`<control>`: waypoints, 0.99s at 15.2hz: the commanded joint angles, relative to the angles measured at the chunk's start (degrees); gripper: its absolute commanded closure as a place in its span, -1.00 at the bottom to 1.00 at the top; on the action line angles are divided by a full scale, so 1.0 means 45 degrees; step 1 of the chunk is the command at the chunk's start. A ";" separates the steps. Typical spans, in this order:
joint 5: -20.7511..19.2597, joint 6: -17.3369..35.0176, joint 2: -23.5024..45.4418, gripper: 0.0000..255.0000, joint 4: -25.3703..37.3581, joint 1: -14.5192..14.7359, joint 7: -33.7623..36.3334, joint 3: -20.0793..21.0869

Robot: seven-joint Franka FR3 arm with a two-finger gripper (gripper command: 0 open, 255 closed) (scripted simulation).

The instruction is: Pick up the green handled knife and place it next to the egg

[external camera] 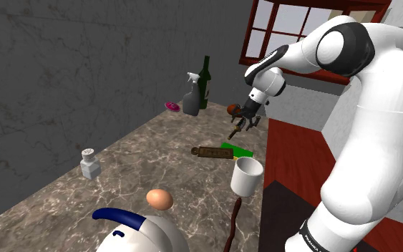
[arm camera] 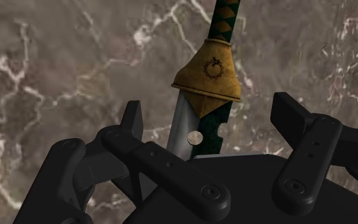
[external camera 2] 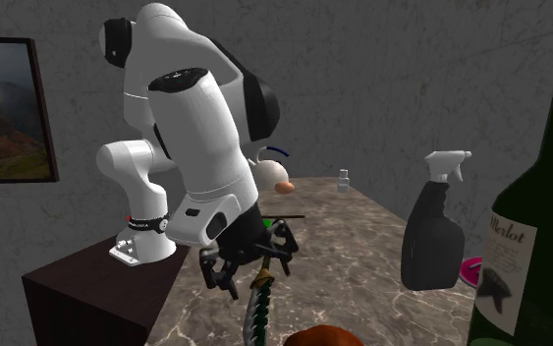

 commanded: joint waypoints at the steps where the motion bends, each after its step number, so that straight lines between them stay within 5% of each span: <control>1: 0.0039 0.0054 0.0055 -1.00 0.0002 0.0002 -0.0022 0.0016; 6: 0.0038 0.0052 0.0054 -1.00 0.0002 0.0002 -0.0022 0.0016; 7: 0.0038 0.0052 0.0054 1.00 0.0002 0.0002 -0.0022 0.0016; 15: 0.0039 0.0046 0.0063 1.00 0.0016 -0.0001 -0.0023 0.0016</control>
